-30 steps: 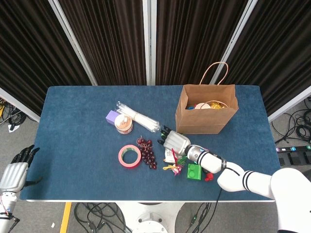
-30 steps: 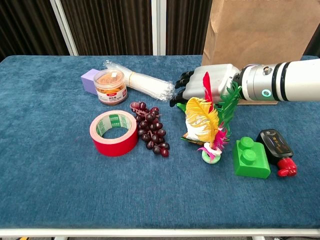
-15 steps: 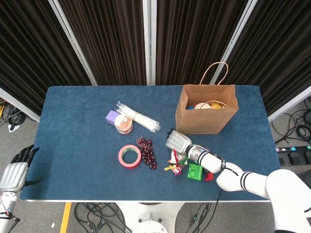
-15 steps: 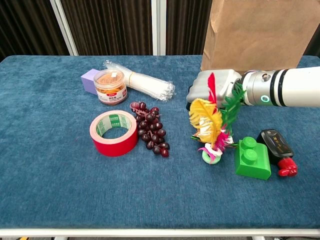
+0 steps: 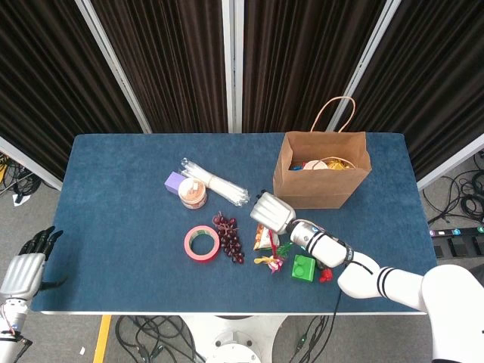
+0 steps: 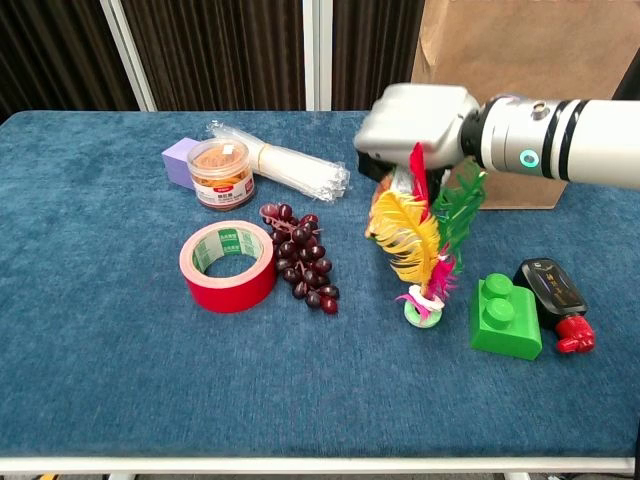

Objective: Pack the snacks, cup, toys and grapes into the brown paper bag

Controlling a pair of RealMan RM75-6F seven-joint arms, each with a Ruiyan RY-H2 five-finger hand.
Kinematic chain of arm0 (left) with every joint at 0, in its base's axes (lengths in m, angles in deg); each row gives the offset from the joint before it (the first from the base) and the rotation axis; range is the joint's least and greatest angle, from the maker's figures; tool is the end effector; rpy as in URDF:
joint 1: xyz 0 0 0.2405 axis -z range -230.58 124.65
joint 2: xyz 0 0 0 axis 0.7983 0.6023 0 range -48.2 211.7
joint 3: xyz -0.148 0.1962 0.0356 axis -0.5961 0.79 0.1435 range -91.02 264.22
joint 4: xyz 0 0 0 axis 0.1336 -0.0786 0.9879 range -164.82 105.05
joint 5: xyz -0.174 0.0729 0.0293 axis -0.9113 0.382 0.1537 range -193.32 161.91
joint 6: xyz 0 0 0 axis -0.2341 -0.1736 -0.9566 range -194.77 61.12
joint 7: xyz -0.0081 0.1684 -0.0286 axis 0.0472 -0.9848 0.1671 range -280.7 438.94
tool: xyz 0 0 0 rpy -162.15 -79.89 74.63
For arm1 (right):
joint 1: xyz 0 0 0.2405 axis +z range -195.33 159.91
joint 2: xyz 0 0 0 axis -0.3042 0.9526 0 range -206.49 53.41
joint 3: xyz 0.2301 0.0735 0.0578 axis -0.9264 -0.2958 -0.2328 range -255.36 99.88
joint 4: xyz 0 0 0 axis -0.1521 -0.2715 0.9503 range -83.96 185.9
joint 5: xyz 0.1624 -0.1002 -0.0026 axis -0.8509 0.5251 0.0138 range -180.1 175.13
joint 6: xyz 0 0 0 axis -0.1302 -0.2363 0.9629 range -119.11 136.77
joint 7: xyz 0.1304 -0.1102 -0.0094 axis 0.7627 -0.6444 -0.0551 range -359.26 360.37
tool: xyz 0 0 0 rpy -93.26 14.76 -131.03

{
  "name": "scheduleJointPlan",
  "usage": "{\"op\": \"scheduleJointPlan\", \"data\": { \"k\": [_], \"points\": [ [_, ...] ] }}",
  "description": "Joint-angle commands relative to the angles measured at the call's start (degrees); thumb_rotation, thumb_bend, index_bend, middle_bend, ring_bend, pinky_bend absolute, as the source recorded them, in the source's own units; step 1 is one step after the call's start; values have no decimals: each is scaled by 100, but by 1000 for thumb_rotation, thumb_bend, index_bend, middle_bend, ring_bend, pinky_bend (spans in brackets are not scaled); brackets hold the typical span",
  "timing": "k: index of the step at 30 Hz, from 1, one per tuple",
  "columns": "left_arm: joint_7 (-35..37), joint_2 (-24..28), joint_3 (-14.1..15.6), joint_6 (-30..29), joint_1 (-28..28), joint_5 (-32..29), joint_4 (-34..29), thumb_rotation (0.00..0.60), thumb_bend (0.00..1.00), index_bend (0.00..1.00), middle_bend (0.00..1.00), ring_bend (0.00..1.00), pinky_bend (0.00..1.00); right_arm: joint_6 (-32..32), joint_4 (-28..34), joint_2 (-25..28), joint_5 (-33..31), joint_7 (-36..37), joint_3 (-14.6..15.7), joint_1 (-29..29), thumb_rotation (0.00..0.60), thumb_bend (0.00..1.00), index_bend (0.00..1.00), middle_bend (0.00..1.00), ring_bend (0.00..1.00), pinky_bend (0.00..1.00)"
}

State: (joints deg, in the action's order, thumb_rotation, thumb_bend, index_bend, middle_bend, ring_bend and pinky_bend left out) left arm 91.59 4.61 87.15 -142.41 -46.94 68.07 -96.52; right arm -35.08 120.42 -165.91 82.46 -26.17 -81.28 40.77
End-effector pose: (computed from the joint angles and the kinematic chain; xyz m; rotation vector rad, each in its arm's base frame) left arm -0.3757 0.2032 0.1165 -1.4237 -1.0653 -0.7465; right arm -0.0783 -0.3876 -0.0379 2.3103 -0.0375 0.6722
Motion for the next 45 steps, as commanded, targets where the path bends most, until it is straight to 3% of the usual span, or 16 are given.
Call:
{"op": "scheduleJointPlan", "data": {
  "k": [1, 10, 15, 25, 30, 37, 45],
  "points": [
    [5, 2, 3, 2, -4, -2, -1, 600, 232, 137, 133, 27, 167, -365, 176, 20, 52, -124, -221, -13, 600, 160, 764, 593, 452, 490],
    [-3, -1, 5, -9, 7, 23, -19, 600, 232, 137, 133, 27, 167, -1817, 473, -158, 516, -96, -836, -42, 600, 175, 766, 593, 452, 491],
    [9, 4, 15, -5, 15, 42, -28, 600, 232, 138, 133, 27, 167, -2523, 678, -112, 639, -124, -1378, 28, 600, 177, 765, 593, 452, 491],
    [5, 5, 46, -5, 16, 80, -41, 600, 232, 137, 133, 27, 167, -3168, 1430, 573, 377, -891, -2288, -35, 600, 205, 765, 593, 452, 491],
    [18, -11, 58, -13, 17, 100, -37, 600, 233, 138, 133, 27, 167, -3328, 1782, 1031, 126, -1792, -2477, -263, 600, 227, 766, 593, 451, 495],
    [56, 2, 68, -35, 13, 122, -43, 600, 233, 137, 133, 28, 167, -3625, 1882, 1423, -171, -2385, -2622, -564, 600, 238, 765, 593, 452, 493],
    [81, -21, 96, -50, 17, 172, -31, 600, 232, 138, 133, 27, 167, -3584, 1729, 1664, -724, -3090, -2425, -891, 600, 257, 766, 593, 451, 488]
  ]
}}
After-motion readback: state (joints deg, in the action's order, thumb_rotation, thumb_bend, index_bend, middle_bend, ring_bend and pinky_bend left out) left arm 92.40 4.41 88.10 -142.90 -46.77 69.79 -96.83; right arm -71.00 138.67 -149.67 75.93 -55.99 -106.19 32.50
